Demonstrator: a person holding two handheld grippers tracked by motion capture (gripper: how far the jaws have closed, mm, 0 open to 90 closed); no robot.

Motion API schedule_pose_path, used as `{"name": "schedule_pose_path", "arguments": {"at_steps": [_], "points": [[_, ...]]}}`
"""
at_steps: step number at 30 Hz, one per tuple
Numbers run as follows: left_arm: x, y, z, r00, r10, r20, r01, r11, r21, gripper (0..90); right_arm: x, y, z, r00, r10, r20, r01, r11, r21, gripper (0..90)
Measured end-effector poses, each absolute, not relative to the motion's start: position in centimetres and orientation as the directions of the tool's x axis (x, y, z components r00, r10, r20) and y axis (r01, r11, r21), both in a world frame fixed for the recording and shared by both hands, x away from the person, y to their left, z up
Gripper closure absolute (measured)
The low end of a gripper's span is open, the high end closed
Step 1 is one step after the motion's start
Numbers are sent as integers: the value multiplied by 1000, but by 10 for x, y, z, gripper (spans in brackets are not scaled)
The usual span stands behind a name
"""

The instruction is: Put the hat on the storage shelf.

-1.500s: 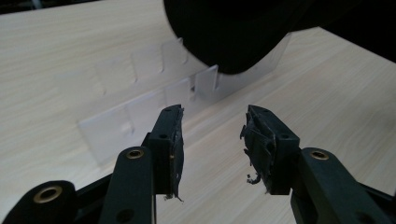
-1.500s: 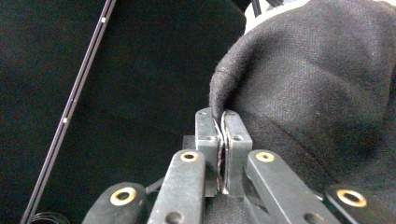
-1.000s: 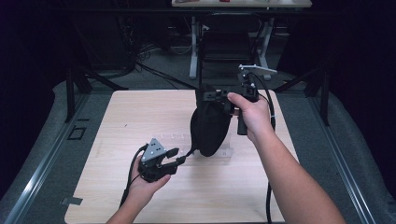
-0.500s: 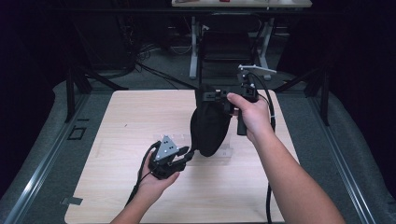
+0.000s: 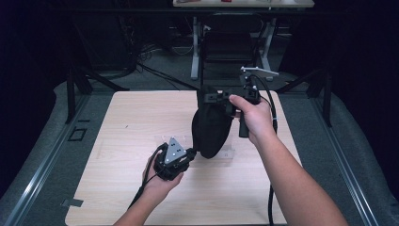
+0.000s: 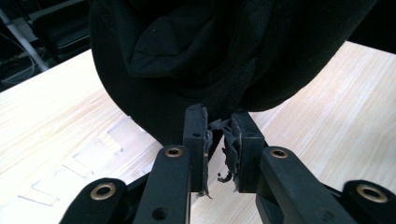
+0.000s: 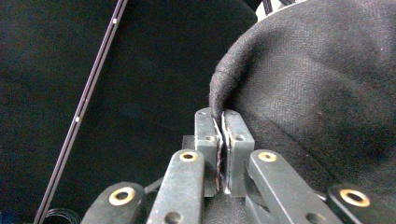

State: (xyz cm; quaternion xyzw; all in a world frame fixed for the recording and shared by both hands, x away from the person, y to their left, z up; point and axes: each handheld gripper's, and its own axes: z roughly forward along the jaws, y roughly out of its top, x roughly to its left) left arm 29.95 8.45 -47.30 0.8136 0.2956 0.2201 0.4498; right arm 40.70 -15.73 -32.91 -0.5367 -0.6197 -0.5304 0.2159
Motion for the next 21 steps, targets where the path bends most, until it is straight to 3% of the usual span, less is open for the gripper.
{"name": "schedule_pose_path", "arguments": {"at_steps": [21], "points": [[298, 97, -478, 712, 692, 117, 273, -426, 863, 843, 393, -174, -317, -389, 430, 815, 854, -164, 494, 749]]}}
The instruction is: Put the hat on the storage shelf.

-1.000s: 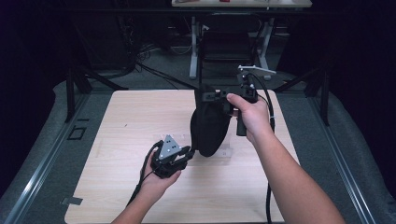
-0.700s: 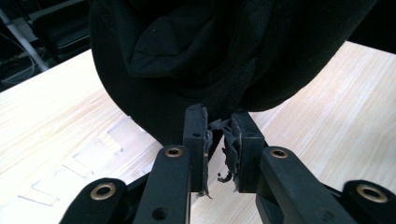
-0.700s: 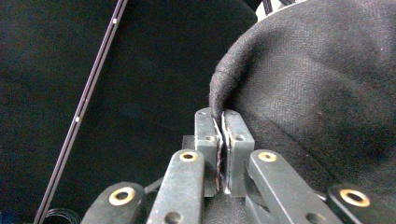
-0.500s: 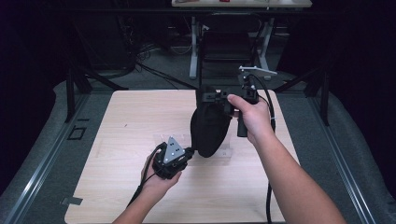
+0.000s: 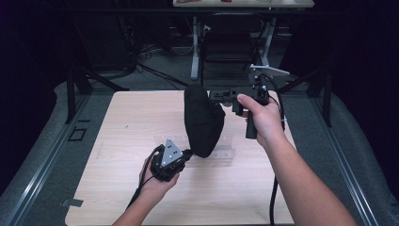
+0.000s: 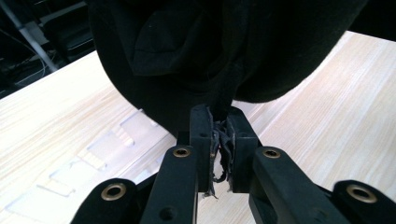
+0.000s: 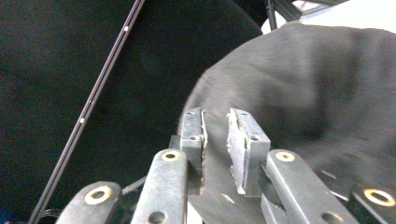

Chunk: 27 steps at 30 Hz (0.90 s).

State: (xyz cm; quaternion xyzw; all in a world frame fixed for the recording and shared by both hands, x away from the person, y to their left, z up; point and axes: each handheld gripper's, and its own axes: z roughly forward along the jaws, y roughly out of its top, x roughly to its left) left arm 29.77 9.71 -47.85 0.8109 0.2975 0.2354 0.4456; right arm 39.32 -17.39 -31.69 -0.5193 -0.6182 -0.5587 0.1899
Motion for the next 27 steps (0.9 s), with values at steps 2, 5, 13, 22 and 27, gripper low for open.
{"name": "schedule_pose_path", "arguments": {"at_steps": [2, 5, 13, 22, 27], "points": [[298, 100, -480, 708, 699, 104, 281, -414, 866, 847, 392, -177, -317, -390, 445, 806, 849, -165, 502, 740], [298, 105, -483, 703, 703, 102, 288, -414, 863, 850, 391, -181, -318, -387, 447, 807, 848, -171, 502, 736], [302, 114, -492, 691, 716, 94, 317, -418, 852, 850, 386, -187, -319, -392, 457, 798, 845, -164, 509, 734], [304, 126, -508, 674, 737, 47, 359, -382, 851, 843, 382, -196, -321, -390, 499, 774, 837, -160, 524, 705], [303, 131, -514, 665, 746, 28, 369, -361, 856, 839, 380, -200, -325, -384, 520, 763, 835, -158, 528, 690]]}}
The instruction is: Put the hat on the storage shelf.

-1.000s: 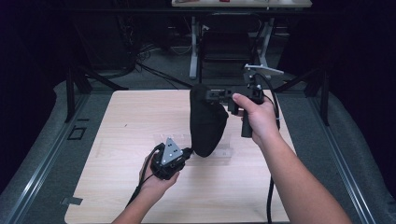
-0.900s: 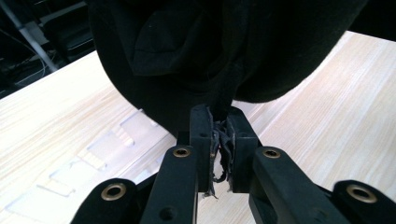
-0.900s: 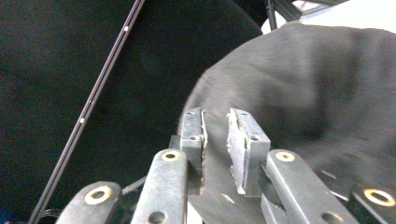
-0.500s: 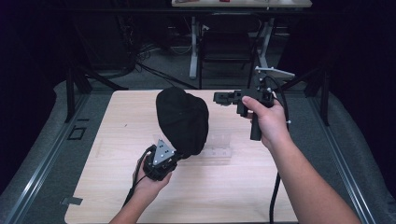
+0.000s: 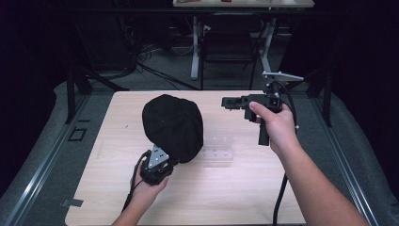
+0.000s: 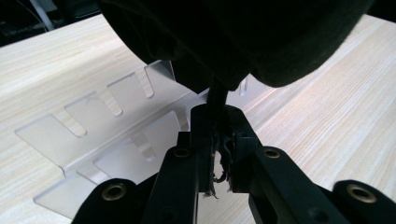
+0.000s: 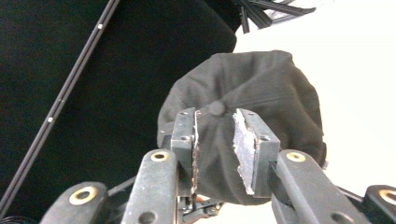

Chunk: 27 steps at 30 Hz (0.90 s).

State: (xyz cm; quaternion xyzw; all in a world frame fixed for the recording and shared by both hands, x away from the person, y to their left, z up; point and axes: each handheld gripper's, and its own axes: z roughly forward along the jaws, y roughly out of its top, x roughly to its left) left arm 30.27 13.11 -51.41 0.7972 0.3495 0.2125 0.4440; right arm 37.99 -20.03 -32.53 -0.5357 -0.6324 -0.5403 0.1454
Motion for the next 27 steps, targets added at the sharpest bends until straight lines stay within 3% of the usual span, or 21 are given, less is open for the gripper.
{"name": "schedule_pose_path", "arguments": {"at_steps": [5, 14, 19, 27], "points": [[303, 137, -518, 661, 750, -24, 392, -318, 863, 835, 377, -206, -328, -382, 556, 738, 823, -159, 546, 683], [300, 138, -519, 653, 757, -12, 387, -320, 865, 802, 368, -218, -329, -376, 608, 699, 802, -163, 574, 679], [297, 143, -518, 651, 759, -19, 393, -315, 864, 754, 363, -224, -331, -378, 631, 678, 797, -150, 585, 661], [291, 162, -513, 643, 754, -132, 446, -229, 865, 603, 355, -232, -338, -371, 674, 639, 790, -134, 599, 646]]}}
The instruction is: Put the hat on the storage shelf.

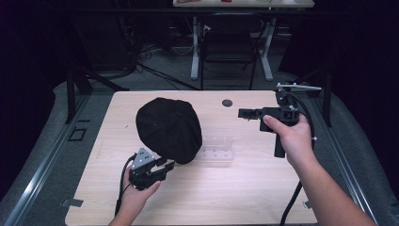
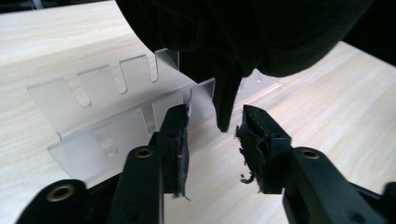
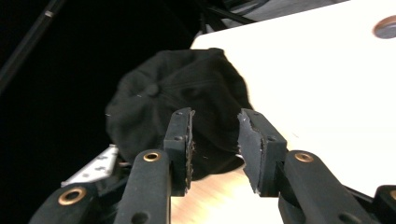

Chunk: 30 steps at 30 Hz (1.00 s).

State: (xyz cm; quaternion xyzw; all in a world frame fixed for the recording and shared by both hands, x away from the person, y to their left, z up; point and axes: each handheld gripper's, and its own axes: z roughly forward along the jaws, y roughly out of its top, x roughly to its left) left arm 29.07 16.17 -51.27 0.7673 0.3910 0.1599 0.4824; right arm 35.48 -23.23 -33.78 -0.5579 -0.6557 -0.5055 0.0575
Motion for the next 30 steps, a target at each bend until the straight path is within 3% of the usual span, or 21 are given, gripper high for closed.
{"name": "schedule_pose_path", "arguments": {"at_steps": [11, 30], "points": [[275, 185, -509, 615, 779, -122, 461, -230, 857, 505, 339, -243, -349, -357, 766, 534, 762, -91, 641, 626], [265, 219, -535, 546, 819, -175, 511, -161, 844, 493, 305, -239, -400, -369, 868, 331, 745, 64, 664, 603]]}}
